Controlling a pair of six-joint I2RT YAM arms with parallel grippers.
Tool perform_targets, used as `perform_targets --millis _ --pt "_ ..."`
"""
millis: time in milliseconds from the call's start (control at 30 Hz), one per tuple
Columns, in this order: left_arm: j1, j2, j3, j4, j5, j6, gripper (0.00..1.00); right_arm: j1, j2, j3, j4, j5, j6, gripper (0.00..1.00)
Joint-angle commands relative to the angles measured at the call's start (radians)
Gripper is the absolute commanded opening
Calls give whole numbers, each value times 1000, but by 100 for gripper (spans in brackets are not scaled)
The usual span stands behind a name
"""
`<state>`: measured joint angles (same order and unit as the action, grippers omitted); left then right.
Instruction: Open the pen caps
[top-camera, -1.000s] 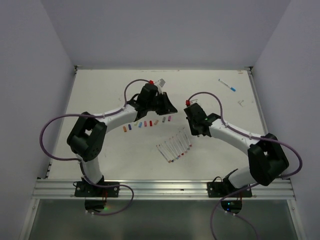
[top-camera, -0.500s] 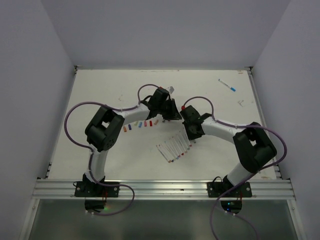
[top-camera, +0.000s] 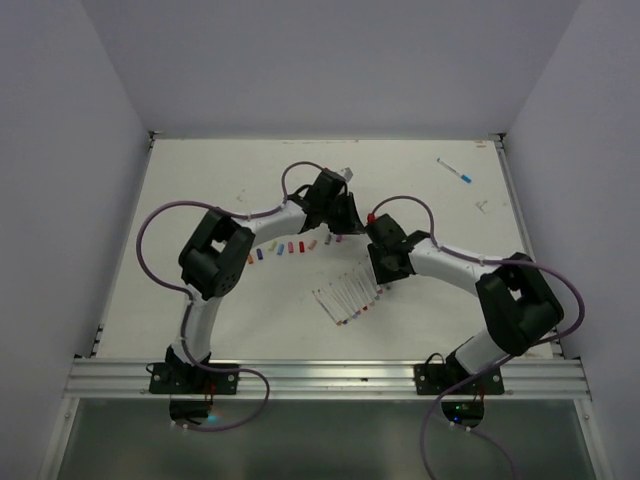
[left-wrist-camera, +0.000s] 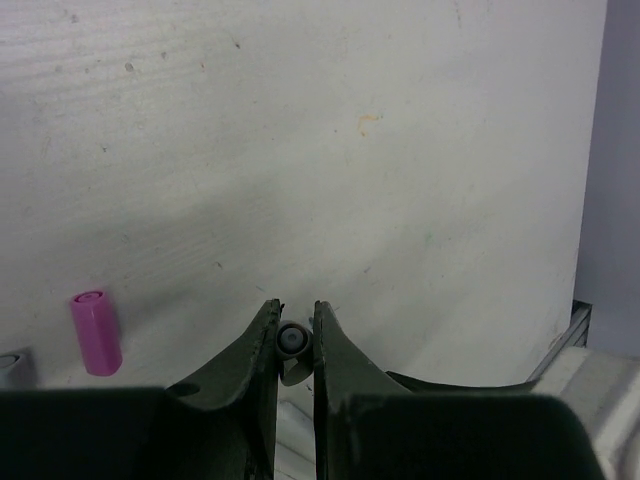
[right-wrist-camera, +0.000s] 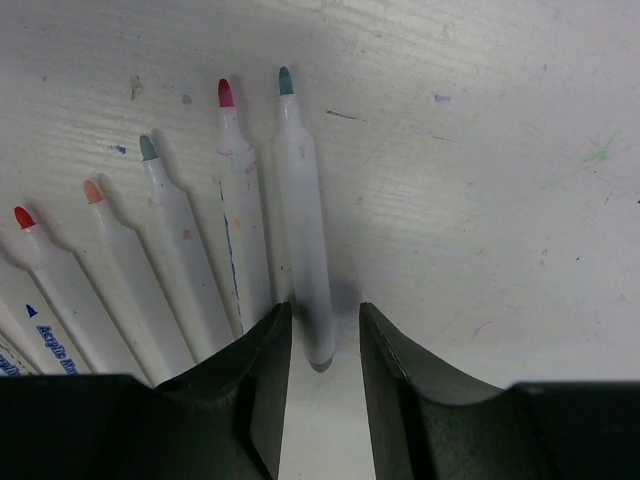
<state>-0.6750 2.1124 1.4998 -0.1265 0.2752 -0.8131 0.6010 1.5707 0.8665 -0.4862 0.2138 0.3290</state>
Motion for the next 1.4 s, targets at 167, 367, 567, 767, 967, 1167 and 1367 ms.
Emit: perform_targets --millis 167,367,567,767,967,1167,1367 --pt "-23 57 95 -136 -123 81 0 -4 -187 101 -103 116 47 42" --pt "-34 109 177 -248 -224 132 4 -7 -234 193 -190 139 47 43" --pt "-38 109 180 -289 -317 160 13 -18 -264 180 -193 153 45 43" --pt "-40 115 169 -291 -333 160 30 -29 -273 169 -192 144 42 43" --pt "-41 103 172 -300 -361 166 38 -41 -284 158 -187 145 33 43" --pt "-41 81 171 -294 -364 164 41 -69 -272 146 -172 131 33 43" --pt "-41 -29 146 -254 -340 160 43 -179 -225 163 -126 10 56 43"
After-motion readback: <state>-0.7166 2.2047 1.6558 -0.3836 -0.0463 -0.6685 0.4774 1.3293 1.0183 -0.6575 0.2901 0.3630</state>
